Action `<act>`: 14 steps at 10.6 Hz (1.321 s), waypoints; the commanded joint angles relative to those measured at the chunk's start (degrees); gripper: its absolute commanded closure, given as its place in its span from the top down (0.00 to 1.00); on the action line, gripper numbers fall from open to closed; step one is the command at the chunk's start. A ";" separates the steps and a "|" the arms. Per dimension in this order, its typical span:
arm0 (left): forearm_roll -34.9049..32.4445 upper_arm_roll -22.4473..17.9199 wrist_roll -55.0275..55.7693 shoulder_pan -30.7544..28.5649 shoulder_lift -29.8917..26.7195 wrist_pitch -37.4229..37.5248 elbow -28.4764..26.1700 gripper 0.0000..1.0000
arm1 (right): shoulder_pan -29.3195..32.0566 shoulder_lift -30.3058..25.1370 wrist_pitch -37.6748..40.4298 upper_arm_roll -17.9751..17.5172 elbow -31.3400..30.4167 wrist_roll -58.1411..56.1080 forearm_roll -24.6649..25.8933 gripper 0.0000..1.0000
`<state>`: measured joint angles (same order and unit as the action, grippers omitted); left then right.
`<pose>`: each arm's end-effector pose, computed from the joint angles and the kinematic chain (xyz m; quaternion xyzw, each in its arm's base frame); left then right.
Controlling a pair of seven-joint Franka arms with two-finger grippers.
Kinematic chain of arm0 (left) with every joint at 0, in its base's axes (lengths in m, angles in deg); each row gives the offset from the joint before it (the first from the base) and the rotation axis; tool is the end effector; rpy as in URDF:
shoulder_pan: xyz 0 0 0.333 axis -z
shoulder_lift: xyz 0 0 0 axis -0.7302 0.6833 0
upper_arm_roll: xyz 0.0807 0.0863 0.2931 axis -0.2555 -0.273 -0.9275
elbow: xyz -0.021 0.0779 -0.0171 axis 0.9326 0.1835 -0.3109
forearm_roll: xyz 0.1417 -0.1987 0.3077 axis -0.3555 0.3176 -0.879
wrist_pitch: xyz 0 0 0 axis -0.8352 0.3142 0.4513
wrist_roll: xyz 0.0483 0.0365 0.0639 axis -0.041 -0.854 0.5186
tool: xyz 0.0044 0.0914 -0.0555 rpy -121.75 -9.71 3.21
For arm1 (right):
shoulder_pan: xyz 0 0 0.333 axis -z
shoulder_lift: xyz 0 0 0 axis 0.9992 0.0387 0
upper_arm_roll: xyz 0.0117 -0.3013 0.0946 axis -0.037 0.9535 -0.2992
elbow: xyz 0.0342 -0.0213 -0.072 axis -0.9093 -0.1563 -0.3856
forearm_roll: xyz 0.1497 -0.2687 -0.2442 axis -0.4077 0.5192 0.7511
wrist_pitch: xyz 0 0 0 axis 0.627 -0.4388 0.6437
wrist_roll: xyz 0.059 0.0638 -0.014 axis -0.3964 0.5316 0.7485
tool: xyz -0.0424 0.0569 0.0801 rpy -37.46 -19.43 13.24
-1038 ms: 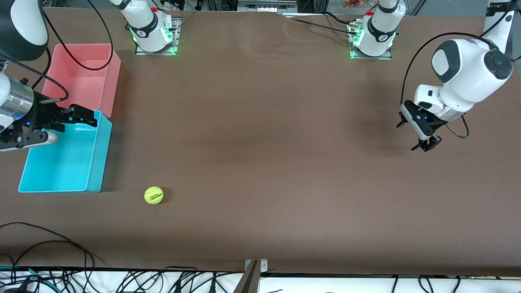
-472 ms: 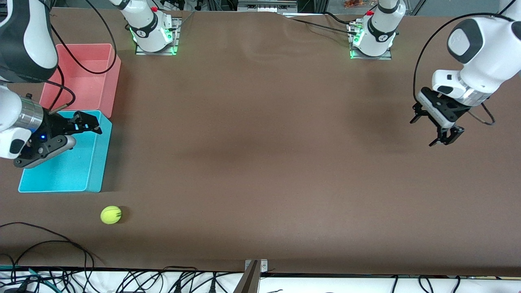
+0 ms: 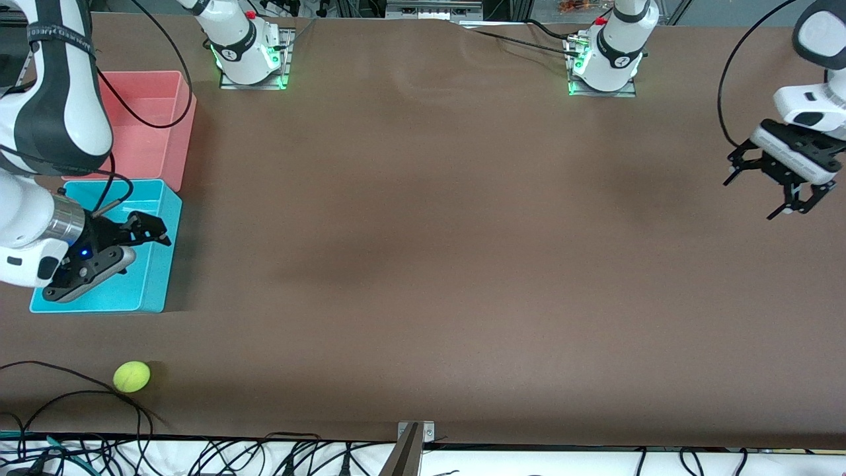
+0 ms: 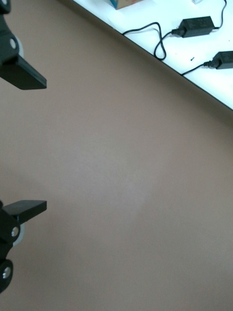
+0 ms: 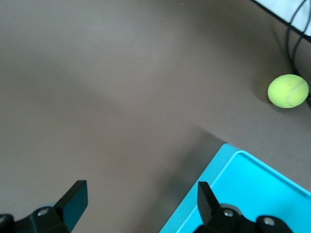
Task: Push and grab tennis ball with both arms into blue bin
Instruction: 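Raise the left gripper away while the right gripper lowers beside the bin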
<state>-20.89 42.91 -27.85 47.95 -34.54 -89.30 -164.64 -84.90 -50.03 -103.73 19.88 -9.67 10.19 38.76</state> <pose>0.4952 0.1098 0.4783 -0.8681 0.4667 -0.1665 0.0292 0.6755 0.0095 0.4613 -0.9559 -0.2915 -0.0026 0.0365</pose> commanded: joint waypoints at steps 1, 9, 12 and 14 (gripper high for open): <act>0.75 -0.72 0.17 0.01 -1.56 6.49 4.15 1.00 | 3.18 3.01 -2.60 -0.08 2.40 -0.27 -1.98 1.00; -3.55 -0.28 10.26 0.80 -2.09 15.02 11.27 1.00 | 4.67 6.79 -4.19 -0.08 5.21 -0.18 -2.34 1.00; -3.64 -0.10 11.68 0.80 -2.09 15.82 11.90 1.00 | 5.29 8.47 -6.13 -0.08 5.57 -0.10 -2.08 1.00; -3.73 0.16 15.00 0.89 -2.09 17.83 13.38 1.00 | 5.12 8.47 -4.47 -0.08 5.57 3.58 0.80 1.00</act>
<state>-22.93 42.82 -17.18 48.48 -36.15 -74.57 -153.35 -79.84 -42.32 -110.31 20.11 -6.14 10.68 37.48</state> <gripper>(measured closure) 0.000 0.000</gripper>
